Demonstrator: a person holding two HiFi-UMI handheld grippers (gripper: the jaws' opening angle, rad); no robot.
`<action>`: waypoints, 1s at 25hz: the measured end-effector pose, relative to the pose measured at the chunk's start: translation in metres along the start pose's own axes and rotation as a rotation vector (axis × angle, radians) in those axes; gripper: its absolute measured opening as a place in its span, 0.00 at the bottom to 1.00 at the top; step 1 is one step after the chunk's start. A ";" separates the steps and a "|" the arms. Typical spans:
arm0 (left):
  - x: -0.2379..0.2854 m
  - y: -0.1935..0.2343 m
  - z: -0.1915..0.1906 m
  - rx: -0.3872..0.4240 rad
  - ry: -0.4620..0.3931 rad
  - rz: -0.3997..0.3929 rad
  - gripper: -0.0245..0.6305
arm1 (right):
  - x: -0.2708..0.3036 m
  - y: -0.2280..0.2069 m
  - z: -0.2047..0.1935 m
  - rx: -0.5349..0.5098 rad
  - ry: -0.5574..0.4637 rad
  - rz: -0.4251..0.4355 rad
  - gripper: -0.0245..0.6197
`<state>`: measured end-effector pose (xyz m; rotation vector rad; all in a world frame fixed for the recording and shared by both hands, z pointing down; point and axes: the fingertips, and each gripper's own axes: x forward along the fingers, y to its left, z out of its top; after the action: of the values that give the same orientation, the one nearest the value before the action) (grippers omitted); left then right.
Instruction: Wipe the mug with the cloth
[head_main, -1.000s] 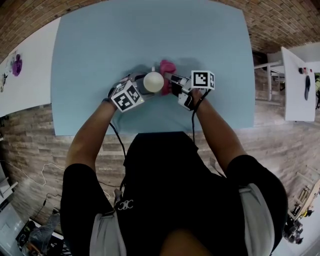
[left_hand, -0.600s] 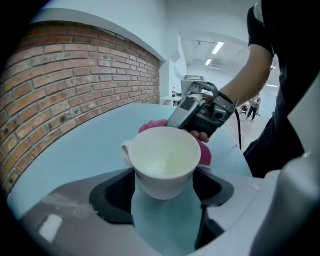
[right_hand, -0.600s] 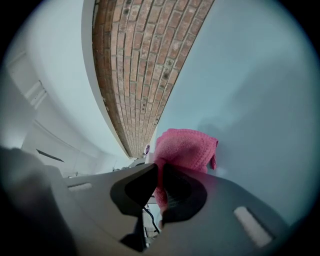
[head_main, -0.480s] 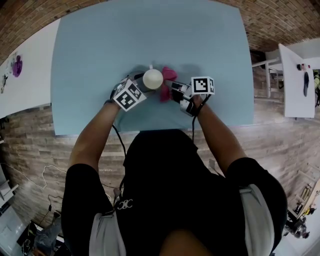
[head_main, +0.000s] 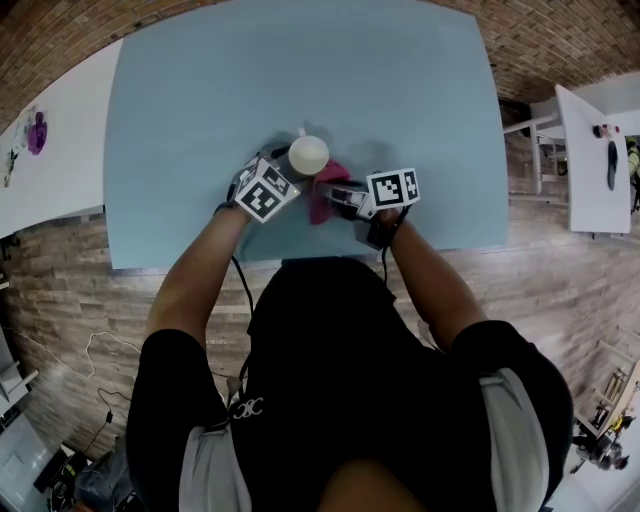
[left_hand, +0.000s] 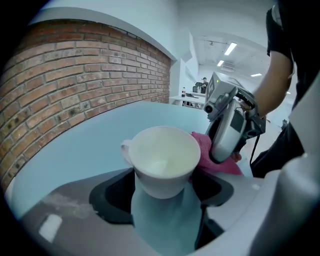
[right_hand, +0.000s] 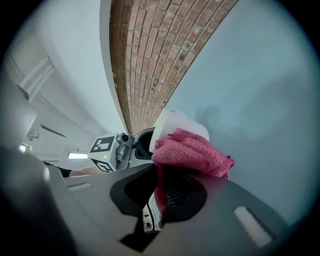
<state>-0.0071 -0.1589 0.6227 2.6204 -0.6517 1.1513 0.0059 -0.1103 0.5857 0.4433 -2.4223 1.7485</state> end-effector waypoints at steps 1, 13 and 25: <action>0.000 -0.001 0.000 -0.003 0.001 0.000 0.61 | -0.002 -0.002 0.001 0.007 -0.008 -0.001 0.10; -0.016 -0.032 -0.010 0.034 -0.025 -0.070 0.51 | -0.046 -0.043 0.060 0.052 -0.191 -0.148 0.10; -0.032 0.038 -0.002 0.009 -0.049 0.070 0.50 | -0.044 -0.045 0.065 0.034 -0.176 -0.157 0.10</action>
<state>-0.0455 -0.1819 0.6004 2.6610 -0.7548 1.1144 0.0659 -0.1779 0.5941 0.7999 -2.3980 1.7535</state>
